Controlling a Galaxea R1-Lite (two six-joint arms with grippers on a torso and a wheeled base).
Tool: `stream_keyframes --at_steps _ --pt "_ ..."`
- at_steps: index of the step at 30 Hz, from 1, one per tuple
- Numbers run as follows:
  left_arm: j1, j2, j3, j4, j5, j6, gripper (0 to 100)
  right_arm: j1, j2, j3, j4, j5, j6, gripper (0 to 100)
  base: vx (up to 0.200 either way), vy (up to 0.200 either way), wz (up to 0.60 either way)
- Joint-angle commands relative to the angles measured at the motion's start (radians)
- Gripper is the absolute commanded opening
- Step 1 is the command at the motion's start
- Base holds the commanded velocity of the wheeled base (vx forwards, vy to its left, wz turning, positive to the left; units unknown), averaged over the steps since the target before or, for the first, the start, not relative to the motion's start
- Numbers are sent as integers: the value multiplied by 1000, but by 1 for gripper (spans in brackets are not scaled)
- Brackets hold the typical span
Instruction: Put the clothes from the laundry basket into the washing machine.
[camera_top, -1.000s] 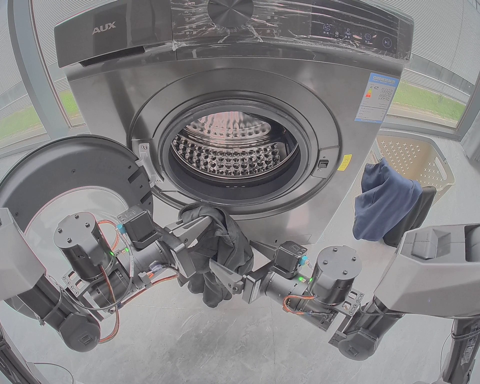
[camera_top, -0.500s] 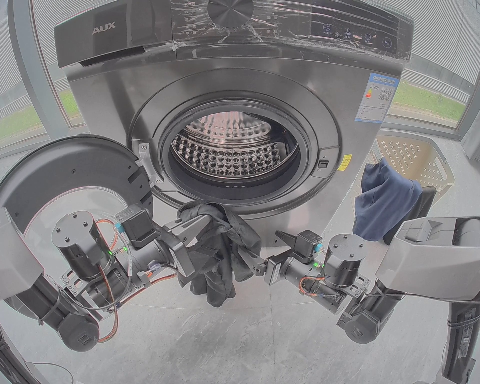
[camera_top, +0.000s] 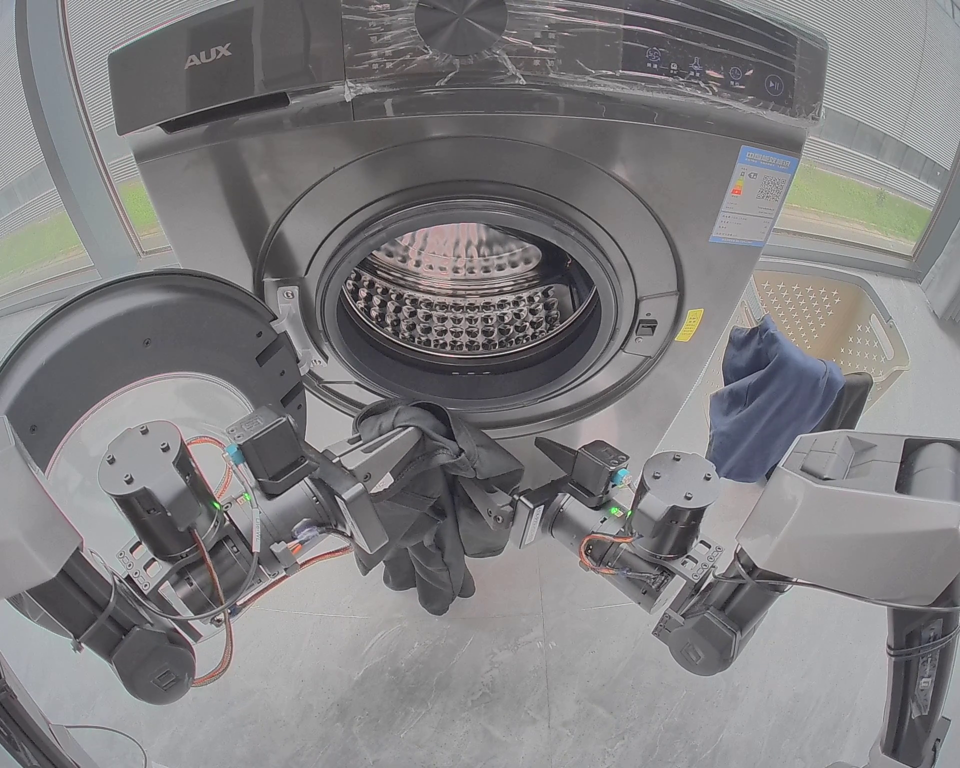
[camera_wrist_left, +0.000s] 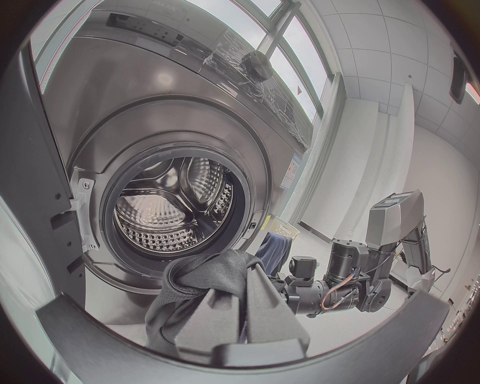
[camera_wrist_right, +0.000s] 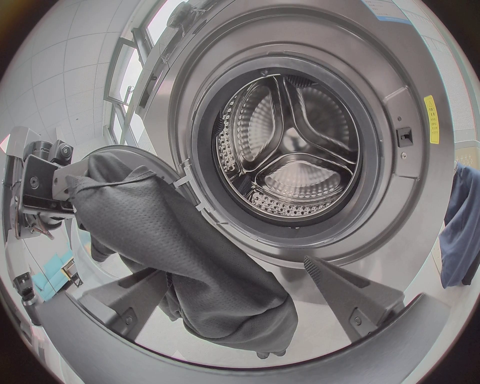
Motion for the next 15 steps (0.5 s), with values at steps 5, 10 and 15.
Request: stream_keyframes --at_steps 5,10,15 --pt "0 -3 2 -1 0 0 0 -2 23 -42 -5 10 -2 100 0 0 0" --pt "1 -2 2 -1 0 0 0 12 23 -35 -10 19 4 100 0 0 0" --pt "6 6 5 -1 -1 -2 0 19 3 -23 -11 21 4 0 0 0 0"
